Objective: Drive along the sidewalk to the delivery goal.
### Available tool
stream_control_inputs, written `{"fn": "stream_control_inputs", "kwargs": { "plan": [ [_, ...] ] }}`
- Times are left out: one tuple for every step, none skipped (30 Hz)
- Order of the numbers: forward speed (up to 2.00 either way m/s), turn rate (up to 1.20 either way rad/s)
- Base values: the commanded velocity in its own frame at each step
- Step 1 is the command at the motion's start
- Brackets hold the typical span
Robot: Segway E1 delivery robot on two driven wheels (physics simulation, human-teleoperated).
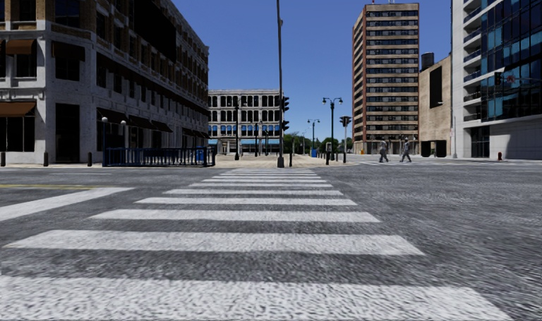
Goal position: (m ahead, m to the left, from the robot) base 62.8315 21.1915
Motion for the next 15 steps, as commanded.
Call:
{"fn": "stream_control_inputs", "kwargs": {
  "plan": [
    [1.8, 0.0],
    [1.84, 0.0],
    [1.86, 0.0],
    [1.86, 0.0],
    [1.86, 0.0],
    [1.87, 0.0],
    [1.91, 0.0],
    [1.94, 0.0],
    [1.95, 0.0],
    [1.96, 0.0],
    [1.96, 0.0],
    [1.96, 0.0],
    [2.0, 0.0],
    [2.0, 0.0],
    [2.0, 0.0]
  ]
}}
